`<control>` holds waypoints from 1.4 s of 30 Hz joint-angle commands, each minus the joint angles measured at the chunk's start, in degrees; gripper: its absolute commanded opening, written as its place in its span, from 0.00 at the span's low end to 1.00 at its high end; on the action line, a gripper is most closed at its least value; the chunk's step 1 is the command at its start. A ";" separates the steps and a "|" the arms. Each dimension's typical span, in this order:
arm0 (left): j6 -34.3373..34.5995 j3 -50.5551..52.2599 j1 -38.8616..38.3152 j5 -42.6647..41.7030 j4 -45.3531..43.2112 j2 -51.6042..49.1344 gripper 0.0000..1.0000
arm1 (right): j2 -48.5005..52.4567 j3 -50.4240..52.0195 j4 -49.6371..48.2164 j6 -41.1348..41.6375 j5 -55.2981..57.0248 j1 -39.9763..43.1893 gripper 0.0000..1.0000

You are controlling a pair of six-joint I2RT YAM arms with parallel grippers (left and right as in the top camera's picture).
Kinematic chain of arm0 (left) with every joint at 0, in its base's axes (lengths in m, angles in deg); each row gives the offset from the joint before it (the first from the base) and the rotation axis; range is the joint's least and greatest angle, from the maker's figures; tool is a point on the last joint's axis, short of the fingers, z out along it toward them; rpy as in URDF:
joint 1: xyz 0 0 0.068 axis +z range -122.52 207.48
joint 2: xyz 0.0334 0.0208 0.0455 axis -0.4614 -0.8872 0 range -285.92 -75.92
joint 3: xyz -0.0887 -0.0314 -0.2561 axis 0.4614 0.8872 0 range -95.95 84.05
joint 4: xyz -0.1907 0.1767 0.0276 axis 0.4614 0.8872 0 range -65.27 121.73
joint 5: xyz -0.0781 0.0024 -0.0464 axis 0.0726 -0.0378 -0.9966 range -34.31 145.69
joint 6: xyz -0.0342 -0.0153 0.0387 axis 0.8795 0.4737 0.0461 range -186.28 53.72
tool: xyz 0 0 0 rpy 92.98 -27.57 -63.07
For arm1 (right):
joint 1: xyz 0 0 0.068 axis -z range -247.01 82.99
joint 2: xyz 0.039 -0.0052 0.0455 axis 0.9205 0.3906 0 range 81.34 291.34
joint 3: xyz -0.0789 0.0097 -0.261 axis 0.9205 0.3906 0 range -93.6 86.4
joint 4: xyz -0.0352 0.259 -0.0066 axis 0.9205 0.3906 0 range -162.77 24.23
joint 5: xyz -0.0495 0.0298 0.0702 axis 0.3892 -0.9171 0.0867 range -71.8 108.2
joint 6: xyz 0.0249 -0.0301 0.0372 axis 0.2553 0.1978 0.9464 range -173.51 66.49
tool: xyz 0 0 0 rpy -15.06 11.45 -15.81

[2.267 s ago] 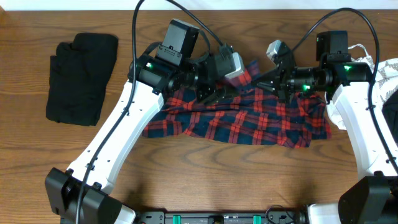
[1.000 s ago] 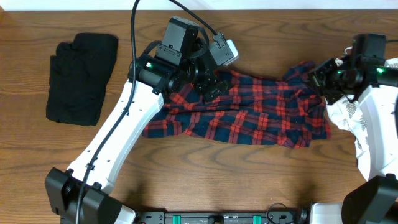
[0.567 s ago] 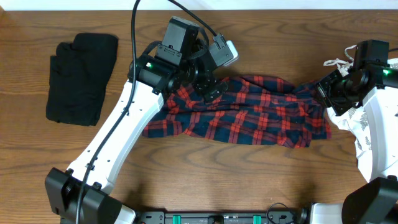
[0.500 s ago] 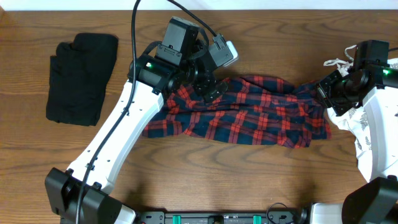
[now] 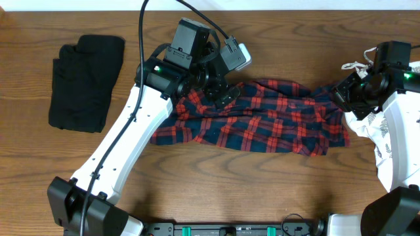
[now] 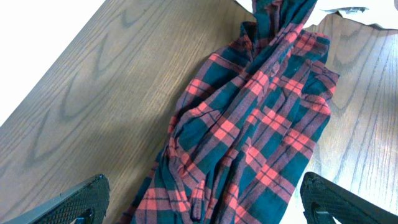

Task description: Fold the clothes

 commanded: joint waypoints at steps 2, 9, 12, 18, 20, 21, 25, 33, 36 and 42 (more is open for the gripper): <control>0.31 -0.98 -0.02 0.48 0.17 0.96 0.98 | -1.27 -0.17 -0.33 -2.99 0.81 -0.76 0.01; 0.33 -0.98 -0.02 0.48 0.17 0.96 0.98 | -1.25 -0.17 2.80 -2.49 1.99 -1.51 0.06; 0.31 -0.98 -0.02 0.48 0.17 0.96 0.98 | -1.27 -0.17 3.58 -1.27 5.44 -1.49 0.45; 1.14 -1.01 0.70 2.49 0.11 0.96 0.98 | -1.25 -0.17 2.84 -2.47 8.48 -1.49 0.59; 2.27 -0.98 0.96 6.29 0.09 0.96 0.98 | -1.25 -0.17 0.70 -7.13 5.73 -1.81 0.53; 2.73 -0.98 1.01 8.33 -0.02 0.94 0.98 | -1.25 -0.17 -0.46 -9.97 3.58 -2.10 0.50; 6.62 -0.72 1.22 15.78 -2.56 0.48 0.98 | -1.25 -0.17 -4.66 -20.55 -5.42 -4.90 0.42; 13.11 -0.35 4.48 16.96 -10.36 -6.05 0.98 | -1.20 -0.15 -4.72 -21.18 -2.10 -10.40 0.35; 16.31 -0.35 6.58 16.96 -13.40 -10.01 0.98 | -1.20 -0.15 -2.12 -21.16 -2.05 -11.45 0.34; 22.18 -0.35 10.29 16.70 -14.64 -17.79 0.99 | -1.20 0.02 2.49 -21.20 1.29 -11.87 0.36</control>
